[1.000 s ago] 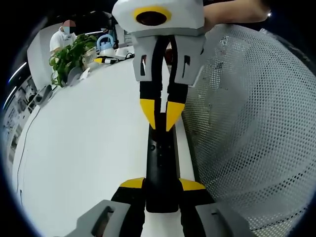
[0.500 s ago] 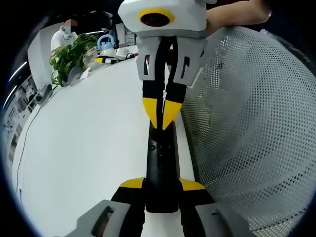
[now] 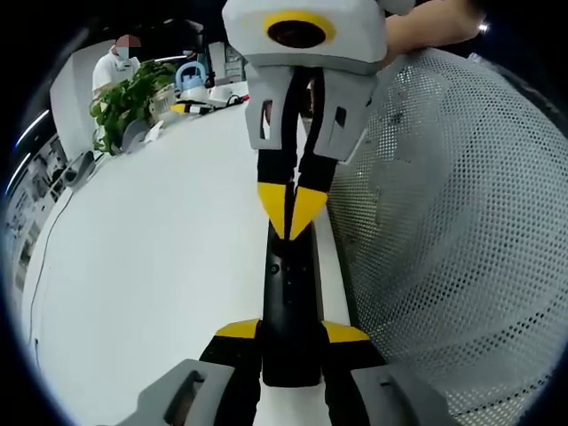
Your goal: Press the specified remote control buttons in sequence, fully releasing each button before pressing the next.
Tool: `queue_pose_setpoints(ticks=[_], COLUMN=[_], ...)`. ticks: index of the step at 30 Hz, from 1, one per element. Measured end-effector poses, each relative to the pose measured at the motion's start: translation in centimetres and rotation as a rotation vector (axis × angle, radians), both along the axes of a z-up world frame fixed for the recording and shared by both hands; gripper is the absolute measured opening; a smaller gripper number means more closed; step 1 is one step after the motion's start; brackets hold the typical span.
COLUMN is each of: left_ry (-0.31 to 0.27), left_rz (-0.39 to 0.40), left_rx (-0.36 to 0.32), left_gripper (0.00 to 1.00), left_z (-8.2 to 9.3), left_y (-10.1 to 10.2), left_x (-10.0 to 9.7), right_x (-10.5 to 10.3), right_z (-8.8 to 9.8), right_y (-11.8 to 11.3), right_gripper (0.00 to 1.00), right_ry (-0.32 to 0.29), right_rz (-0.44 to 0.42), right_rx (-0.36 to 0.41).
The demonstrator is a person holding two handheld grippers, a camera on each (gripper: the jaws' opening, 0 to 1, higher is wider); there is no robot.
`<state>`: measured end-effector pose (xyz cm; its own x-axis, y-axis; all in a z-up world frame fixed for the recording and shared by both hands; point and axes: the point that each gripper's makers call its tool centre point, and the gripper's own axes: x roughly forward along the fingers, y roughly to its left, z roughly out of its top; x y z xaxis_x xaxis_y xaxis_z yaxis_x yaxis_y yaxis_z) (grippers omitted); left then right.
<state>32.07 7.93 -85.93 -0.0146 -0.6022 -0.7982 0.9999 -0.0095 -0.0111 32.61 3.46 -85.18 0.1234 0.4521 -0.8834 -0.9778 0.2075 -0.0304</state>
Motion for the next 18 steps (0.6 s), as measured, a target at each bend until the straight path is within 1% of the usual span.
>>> queue_pose_setpoints(ticks=[2, 3, 6, 7, 8, 9, 10, 12, 14, 16, 18], left_ry=[-0.001, 0.000, 0.001, 0.001, 0.001, 0.001, 0.001, 0.001, 0.001, 0.002, 0.002], left_rz=[0.001, 0.002, 0.005, 0.005, 0.005, 0.004, 0.003, 0.003, 0.004, 0.004, 0.004], left_rx=[0.007, 0.007, 0.000, -0.002, -0.003, -0.003, -0.002, -0.003, -0.004, -0.004, -0.004], left_gripper=[0.26, 0.26, 0.26, 0.26, 0.26, 0.26, 0.26, 0.26, 0.26, 0.26, 0.26], left_z=[0.0, 0.0, 0.0, 0.0, 0.0, 0.0, 0.0, 0.0, 0.0, 0.0, 0.0], left_y=[0.0, 0.0, 0.0, 0.0, 0.0, 0.0, 0.0, 0.0, 0.0, 0.0, 0.0], left_x=[0.0, 0.0, 0.0, 0.0, 0.0, 0.0, 0.0, 0.0, 0.0, 0.0, 0.0], right_x=[0.0, 0.0, 0.0, 0.0, 0.0, -0.2, -0.3, -0.4, -0.7, -1.1, -1.5], right_z=[0.0, 0.0, 0.0, 0.1, 0.2, 0.2, 0.3, 0.3, 0.5, 0.5, 0.3], right_y=[0.2, 0.3, 0.2, 0.3, 0.8, 1.0, 1.3, 1.6, 1.9, 2.3, 2.5], right_gripper=[0.00, 0.00, 0.00, 0.00, 0.00, 0.00, 0.00, 0.00, 0.00, 0.00, 0.00], right_ry=[-0.007, -0.018, -0.028, -0.028, -0.018, -0.006, -0.005, -0.022, -0.010, -0.002, -0.010], right_rz=[0.000, 0.014, 0.026, 0.021, 0.013, 0.016, 0.022, 0.045, 0.052, 0.079, 0.111], right_rx=[-0.007, -0.016, -0.026, -0.018, 0.011, 0.020, 0.024, 0.020, 0.038, 0.050, 0.033])
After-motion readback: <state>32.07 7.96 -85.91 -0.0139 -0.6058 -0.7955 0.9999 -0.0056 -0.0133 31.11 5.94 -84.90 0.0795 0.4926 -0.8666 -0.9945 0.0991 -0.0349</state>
